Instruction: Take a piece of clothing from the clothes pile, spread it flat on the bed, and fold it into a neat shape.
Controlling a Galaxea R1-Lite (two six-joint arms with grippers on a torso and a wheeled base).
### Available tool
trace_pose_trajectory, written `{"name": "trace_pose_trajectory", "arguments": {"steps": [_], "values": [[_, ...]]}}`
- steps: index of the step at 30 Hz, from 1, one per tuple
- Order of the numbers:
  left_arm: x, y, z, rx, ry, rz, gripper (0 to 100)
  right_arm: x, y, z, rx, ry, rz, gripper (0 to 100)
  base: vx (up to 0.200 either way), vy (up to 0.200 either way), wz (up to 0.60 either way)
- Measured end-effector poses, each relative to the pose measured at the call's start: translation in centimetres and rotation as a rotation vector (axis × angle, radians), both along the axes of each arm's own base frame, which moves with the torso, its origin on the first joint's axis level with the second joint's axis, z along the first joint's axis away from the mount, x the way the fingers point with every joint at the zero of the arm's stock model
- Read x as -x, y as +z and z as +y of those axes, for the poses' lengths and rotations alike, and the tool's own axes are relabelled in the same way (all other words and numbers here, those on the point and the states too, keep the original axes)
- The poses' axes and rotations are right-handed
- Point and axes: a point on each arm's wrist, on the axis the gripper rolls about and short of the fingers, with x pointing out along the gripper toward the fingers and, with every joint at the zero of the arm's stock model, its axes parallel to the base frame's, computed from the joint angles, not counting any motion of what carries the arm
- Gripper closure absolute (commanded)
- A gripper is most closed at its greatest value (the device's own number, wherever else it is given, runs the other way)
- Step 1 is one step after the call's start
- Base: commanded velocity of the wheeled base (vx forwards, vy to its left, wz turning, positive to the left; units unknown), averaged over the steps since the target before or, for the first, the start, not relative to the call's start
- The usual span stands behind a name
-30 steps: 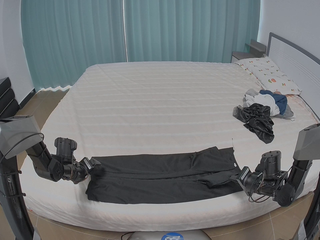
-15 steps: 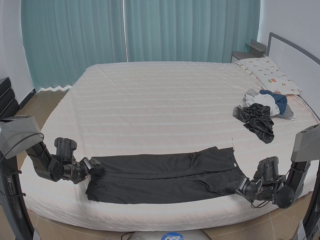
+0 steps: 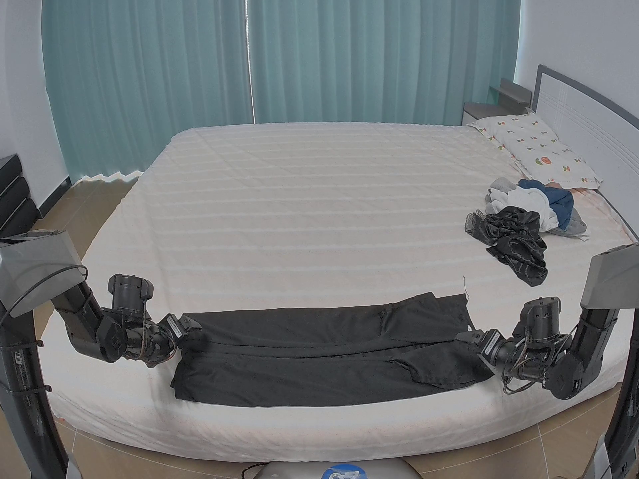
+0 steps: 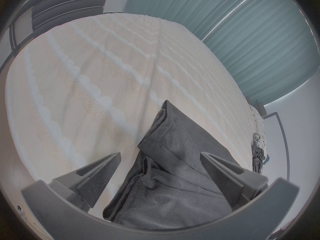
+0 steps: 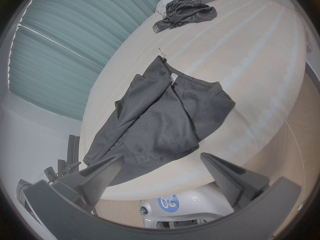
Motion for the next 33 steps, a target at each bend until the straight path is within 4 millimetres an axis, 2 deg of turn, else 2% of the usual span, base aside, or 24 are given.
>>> {"name": "trace_pose_trajectory", "arguments": {"steps": [5,11,12,22,33], "values": [[0.0,0.0,0.0,0.0,0.0,0.0,0,-1.8,-0.5,-0.8,-0.013,-0.026,-0.021,0,0.0,0.0,0.0],[0.0,0.0,0.0,0.002,0.003,-0.001,0,-3.3,-1.4,-0.7,-0.024,-0.018,-0.03,0,0.0,0.0,0.0],[0.0,0.0,0.0,0.002,0.003,-0.002,0,-3.4,-1.6,-0.7,-0.024,-0.018,-0.03,100,0.0,0.0,0.0],[0.0,0.0,0.1,0.002,0.004,-0.001,0,-4.0,-2.8,-0.2,-0.016,-0.006,-0.009,100,0.0,0.0,0.0],[0.0,0.1,0.1,-0.001,0.004,-0.004,0,-4.1,-2.8,-1.0,-0.013,-0.037,-0.012,100,0.0,0.0,0.0]]}}
